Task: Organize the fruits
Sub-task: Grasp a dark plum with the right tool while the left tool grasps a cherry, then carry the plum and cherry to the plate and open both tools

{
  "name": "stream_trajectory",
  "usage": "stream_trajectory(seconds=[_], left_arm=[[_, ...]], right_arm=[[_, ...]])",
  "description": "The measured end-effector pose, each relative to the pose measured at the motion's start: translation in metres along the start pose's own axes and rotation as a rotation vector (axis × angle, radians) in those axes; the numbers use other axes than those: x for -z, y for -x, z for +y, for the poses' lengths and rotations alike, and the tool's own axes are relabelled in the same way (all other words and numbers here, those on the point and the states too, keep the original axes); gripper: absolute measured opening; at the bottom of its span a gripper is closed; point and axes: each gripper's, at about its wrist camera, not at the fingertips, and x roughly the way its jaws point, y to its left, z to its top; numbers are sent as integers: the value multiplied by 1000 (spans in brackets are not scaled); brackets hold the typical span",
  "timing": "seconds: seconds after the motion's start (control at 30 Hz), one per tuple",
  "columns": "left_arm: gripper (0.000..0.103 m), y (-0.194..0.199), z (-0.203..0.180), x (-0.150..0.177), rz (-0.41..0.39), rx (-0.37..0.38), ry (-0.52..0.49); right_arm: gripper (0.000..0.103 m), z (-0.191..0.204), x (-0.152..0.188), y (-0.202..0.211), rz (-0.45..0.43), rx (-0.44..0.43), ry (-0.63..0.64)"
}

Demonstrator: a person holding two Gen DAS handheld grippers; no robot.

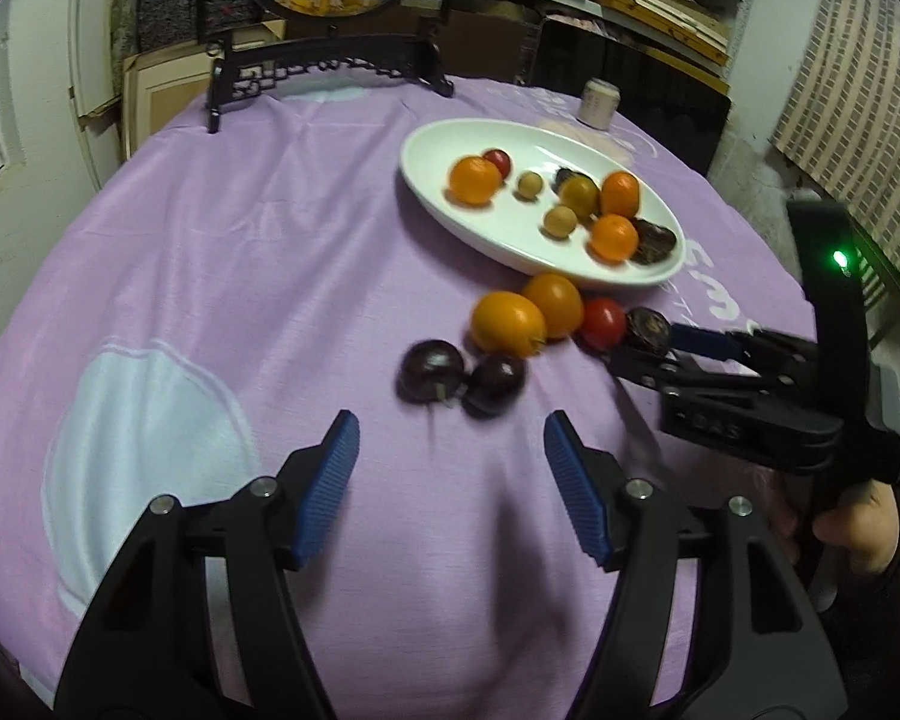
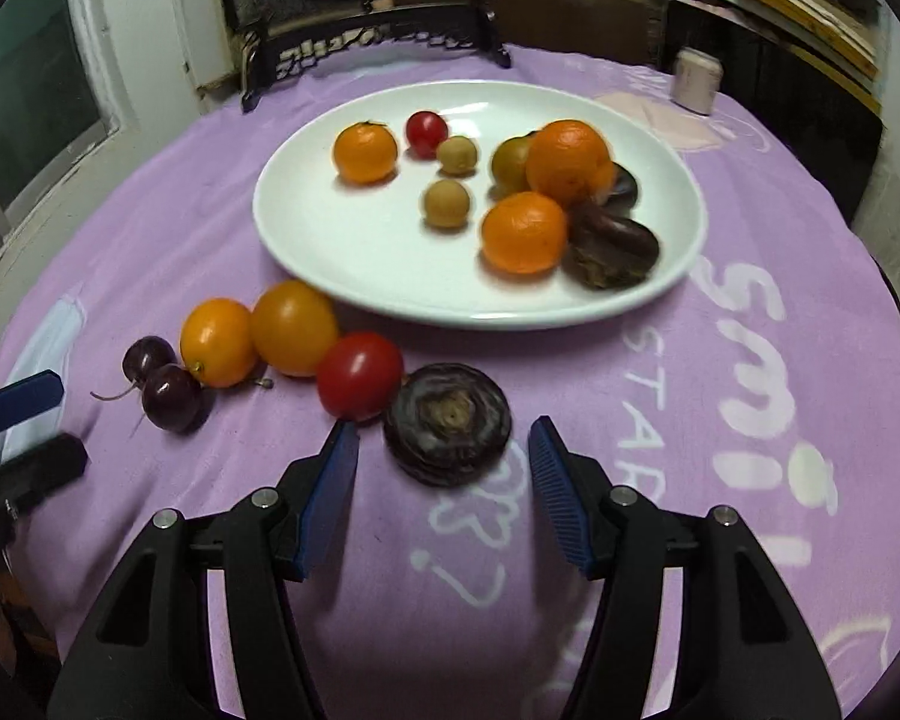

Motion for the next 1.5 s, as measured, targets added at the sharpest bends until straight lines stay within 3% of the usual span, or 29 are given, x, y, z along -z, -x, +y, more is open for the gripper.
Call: stream_trajectory(seconds=[0.03,0.23,0.3,0.37,0.53,0.6,0.73,1.0,1.2,1.4,1.5], left_arm=[[66,-2,-3,0,6,5,-5],[65,-18,-18,-1,45,46,-18],[61,-28,-20,-2,62,41,-16],[47,-38,-21,-4,86,32,-13],[46,-58,-28,-17,75,-40,-31],[32,-63,-31,-21,68,-71,-40],[29,-57,-30,-22,78,-30,-20],[29,-13,-38,-23,7,8,-44],[29,-11,-45,-48,-18,12,-80],[29,-39,-48,-117,-53,-65,-97],[29,-64,-46,-146,-29,-83,-81]], right_arm=[[41,3,0,1,0,16,24],[41,-7,14,26,-2,-47,-22],[41,-11,20,36,-14,-58,-36],[41,-17,27,45,-20,-78,-59],[41,-26,39,54,-25,-93,-79],[41,-28,42,54,-21,-99,-85],[41,-29,47,59,-29,-111,-89],[41,-29,43,65,-58,-132,-86],[41,-26,23,67,-80,-132,-67],[41,-23,-34,48,-97,-134,-50],[41,-21,-63,27,-85,-116,-37]])
